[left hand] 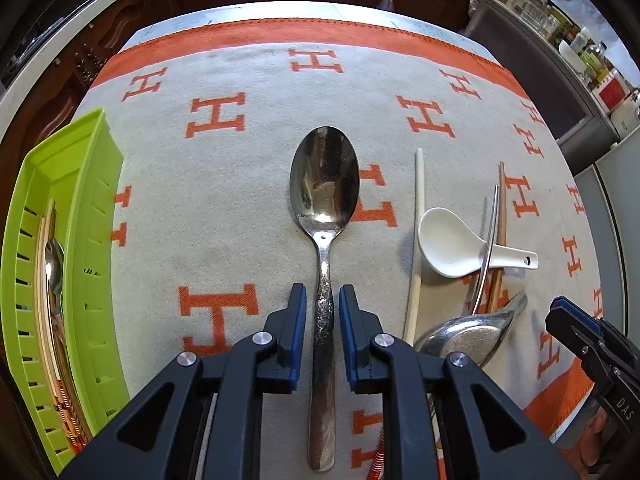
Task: Organize utensils
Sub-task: 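Close the left tool on the patterned-handle metal spoon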
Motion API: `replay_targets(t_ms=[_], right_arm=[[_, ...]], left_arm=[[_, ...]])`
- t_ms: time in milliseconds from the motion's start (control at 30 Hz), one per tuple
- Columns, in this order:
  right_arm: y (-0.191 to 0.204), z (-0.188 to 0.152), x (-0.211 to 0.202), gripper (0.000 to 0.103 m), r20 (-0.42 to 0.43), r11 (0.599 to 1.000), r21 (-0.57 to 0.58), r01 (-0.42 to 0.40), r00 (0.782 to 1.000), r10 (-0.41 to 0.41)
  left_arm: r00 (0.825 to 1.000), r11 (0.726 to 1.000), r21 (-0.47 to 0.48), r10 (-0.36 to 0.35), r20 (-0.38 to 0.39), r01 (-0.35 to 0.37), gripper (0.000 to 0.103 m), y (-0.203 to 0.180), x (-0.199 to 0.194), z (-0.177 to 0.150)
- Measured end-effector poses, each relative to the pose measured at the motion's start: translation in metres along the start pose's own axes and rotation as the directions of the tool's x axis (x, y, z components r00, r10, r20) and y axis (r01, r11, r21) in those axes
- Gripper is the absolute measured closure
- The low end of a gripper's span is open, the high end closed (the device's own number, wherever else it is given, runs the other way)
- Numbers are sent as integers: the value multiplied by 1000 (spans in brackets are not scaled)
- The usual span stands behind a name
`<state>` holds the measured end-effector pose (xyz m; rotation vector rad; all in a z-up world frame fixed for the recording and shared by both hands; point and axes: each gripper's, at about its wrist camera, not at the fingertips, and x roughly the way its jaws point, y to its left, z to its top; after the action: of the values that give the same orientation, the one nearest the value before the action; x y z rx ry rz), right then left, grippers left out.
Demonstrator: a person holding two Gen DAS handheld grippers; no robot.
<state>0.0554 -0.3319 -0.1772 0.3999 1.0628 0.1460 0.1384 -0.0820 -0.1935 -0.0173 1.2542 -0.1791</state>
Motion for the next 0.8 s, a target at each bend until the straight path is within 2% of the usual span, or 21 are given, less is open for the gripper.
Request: replay_targets(t_ms=[100,300,533,800], right_arm=[[-1,-1,1,73,-2,1000,1,-1,1000,1],[-1,-1,0,73,2,1000,-4,2,1000,-2],[4,0,-1,73,3,999,-31,-8,1000,8],[26,3,0,73,34,985,-172,14,999,-8]], left_arm=[[1000,1000,23,17,1,-17,96,-4,2,1],[1000,1000,16,12,22,-12,96,-6,-3,-4],[998,1000,5,9,69,-10,96,2,-25,-15],[996,1000,-13,9,88,-8,97,15,-38,-21]])
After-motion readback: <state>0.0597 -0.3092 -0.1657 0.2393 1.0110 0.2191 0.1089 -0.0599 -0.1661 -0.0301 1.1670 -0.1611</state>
